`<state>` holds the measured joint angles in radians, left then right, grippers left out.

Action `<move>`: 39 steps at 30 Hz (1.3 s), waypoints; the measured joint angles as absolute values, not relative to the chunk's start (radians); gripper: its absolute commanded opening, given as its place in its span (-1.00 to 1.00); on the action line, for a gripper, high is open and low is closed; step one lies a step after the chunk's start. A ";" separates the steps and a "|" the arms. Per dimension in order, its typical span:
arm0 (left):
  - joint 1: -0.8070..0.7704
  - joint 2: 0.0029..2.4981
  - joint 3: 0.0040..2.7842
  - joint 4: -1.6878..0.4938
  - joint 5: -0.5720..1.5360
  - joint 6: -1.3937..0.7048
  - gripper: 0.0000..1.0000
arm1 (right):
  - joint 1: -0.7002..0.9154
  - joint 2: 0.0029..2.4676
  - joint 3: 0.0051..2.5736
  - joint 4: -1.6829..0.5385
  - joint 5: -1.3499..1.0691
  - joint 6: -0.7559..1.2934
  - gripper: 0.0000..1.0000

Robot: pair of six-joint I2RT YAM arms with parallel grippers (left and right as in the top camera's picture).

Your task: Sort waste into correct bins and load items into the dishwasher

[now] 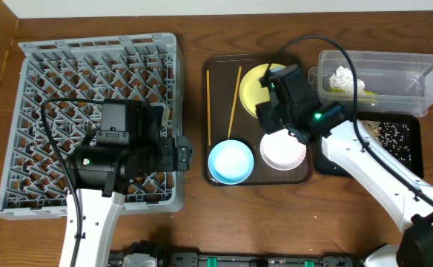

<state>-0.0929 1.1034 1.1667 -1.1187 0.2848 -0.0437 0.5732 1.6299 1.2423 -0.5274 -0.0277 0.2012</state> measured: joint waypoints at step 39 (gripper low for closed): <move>-0.094 1.103 1.167 -1.119 0.285 -0.044 0.96 | 0.581 1.780 1.237 -0.497 -0.154 0.146 0.17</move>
